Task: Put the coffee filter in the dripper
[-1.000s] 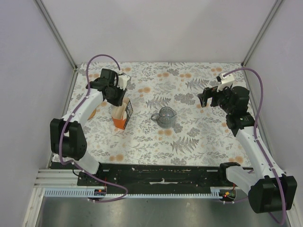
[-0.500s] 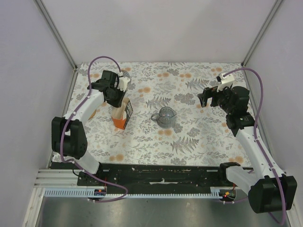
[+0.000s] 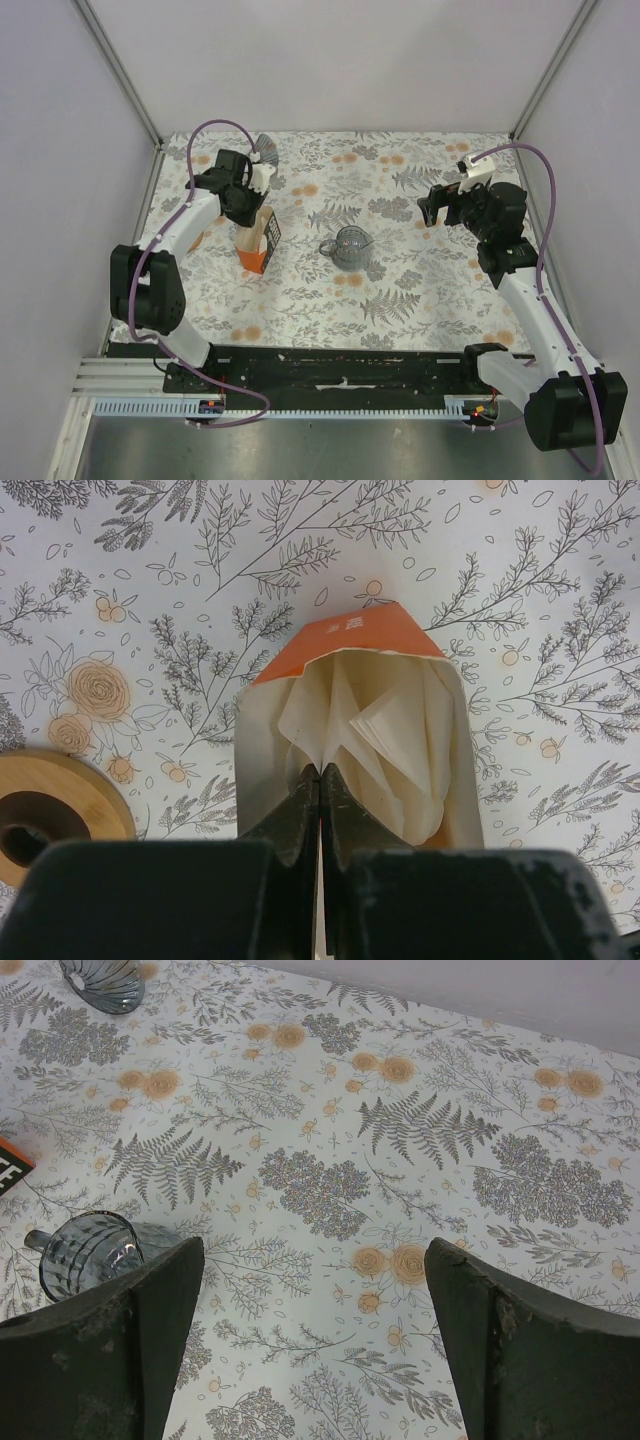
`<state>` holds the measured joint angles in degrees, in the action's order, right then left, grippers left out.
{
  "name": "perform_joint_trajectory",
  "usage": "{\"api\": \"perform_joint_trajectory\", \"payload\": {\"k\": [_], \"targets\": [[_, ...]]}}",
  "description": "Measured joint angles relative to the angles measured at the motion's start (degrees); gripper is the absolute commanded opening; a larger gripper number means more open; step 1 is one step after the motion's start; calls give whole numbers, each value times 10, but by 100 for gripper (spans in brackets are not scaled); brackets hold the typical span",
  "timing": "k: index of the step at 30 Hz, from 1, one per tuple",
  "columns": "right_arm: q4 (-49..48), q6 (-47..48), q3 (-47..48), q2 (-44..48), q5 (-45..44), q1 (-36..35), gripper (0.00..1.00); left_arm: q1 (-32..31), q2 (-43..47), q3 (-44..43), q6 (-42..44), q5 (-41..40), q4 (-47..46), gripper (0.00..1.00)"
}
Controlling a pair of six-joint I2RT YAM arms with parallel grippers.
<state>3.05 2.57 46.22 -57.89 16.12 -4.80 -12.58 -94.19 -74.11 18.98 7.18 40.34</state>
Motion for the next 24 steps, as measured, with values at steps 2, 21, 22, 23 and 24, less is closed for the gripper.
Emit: {"api": "perform_joint_trajectory", "payload": {"k": [2,21,22,23,24], "targets": [[0,0,0,0,0,0,98,0,2,-3,0,1,5,2],[-50,-64,18,-34,0,-129,86,2,47,-35,-1,35,47,2],[-63,-73,34,-57,-9,-178,84,3,47,-35,-1,36,47,2],[-73,-82,51,-81,-17,-217,81,3,47,-35,-3,37,47,2],[-82,-92,72,-110,-28,-252,78,5,47,-35,-4,38,47,2]]}}
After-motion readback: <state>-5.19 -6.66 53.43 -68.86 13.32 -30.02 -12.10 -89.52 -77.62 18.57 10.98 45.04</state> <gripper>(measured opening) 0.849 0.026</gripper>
